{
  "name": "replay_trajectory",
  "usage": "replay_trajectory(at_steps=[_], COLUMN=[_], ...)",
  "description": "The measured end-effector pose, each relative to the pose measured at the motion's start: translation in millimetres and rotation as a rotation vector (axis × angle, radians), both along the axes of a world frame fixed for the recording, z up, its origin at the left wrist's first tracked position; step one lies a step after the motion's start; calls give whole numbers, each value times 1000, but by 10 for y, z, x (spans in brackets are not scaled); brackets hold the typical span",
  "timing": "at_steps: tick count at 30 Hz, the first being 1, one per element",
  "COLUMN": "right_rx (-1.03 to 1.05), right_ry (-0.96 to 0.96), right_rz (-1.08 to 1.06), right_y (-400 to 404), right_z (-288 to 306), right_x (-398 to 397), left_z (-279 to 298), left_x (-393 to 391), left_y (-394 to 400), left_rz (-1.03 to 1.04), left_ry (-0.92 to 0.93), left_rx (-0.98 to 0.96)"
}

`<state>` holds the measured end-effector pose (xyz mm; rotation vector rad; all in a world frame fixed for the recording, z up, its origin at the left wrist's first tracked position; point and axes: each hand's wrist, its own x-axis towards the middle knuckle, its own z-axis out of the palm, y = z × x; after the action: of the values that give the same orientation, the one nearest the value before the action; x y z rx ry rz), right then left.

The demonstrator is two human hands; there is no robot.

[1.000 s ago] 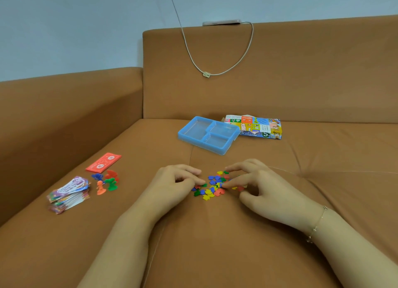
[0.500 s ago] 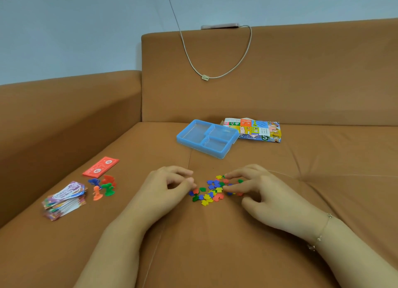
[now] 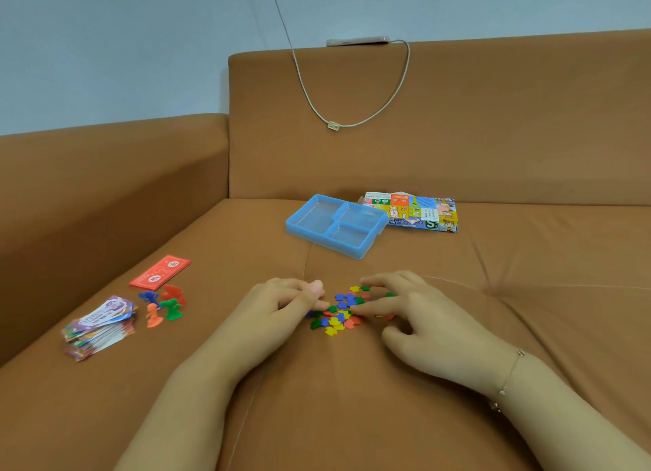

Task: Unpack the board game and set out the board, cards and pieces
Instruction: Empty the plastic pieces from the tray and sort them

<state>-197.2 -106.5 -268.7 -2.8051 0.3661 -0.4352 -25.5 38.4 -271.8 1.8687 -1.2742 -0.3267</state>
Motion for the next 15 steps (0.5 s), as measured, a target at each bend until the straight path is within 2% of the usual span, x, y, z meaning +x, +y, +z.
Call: replay_trajectory(at_steps=[7, 10, 15], right_rx=[30, 64, 32], right_ry=[-60, -34, -53], right_rz=[-9, 47, -6], right_y=[-6, 49, -43], right_z=[27, 21, 8], right_x=[-54, -38, -49], left_z=[-25, 0, -2], left_x=[-4, -29, -57], left_y=[-37, -21, -31], left_rz=[-36, -74, -106], left_ry=[-121, -93, -70], left_rx=[105, 63, 53])
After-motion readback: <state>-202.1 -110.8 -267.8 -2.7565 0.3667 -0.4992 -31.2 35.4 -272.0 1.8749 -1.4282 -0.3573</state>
